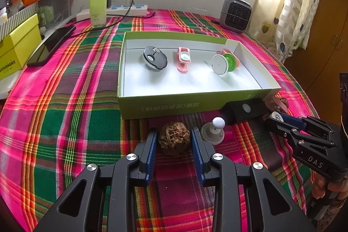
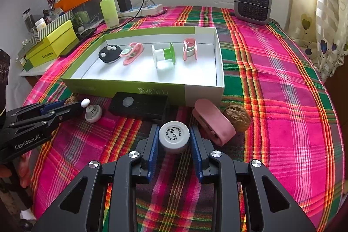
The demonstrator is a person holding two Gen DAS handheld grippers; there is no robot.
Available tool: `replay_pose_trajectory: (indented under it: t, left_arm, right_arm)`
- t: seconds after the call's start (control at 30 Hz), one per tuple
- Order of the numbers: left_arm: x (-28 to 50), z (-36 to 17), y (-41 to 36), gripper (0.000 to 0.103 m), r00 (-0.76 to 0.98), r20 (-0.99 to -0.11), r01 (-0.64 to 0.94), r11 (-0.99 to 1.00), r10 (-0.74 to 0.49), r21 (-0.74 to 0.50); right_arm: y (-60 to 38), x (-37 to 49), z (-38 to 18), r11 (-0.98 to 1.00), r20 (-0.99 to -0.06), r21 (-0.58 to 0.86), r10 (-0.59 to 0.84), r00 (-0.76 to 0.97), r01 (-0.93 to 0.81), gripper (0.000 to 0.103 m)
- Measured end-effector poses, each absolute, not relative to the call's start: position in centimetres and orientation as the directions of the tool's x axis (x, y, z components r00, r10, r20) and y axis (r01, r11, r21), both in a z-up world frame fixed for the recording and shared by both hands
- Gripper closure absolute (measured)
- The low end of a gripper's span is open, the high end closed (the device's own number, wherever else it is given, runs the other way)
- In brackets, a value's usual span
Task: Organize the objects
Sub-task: 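Grasp the white labelled jar with the right gripper while the left grasps the walnut, then carry the white jar and walnut with both grippers over the box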
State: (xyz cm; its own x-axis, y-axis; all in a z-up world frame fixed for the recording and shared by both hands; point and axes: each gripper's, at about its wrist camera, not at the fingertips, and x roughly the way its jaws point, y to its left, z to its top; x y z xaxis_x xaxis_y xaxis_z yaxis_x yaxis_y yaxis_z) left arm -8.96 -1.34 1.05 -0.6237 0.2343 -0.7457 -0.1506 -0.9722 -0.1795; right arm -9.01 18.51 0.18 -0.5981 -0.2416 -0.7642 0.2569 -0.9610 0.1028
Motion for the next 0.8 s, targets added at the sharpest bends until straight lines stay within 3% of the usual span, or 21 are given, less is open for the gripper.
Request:
replay_pose_trajectory:
  t: [0.8]
  left_arm:
    - [-9.4,4.1,-0.5,0.075,-0.653,-0.709,-0.196,-0.964,0.266,-0.181]
  right_arm:
    - [18.6,-10.0,3.6,-0.953,-0.711,0.133,-0.284,-0.644,0.273,0.074]
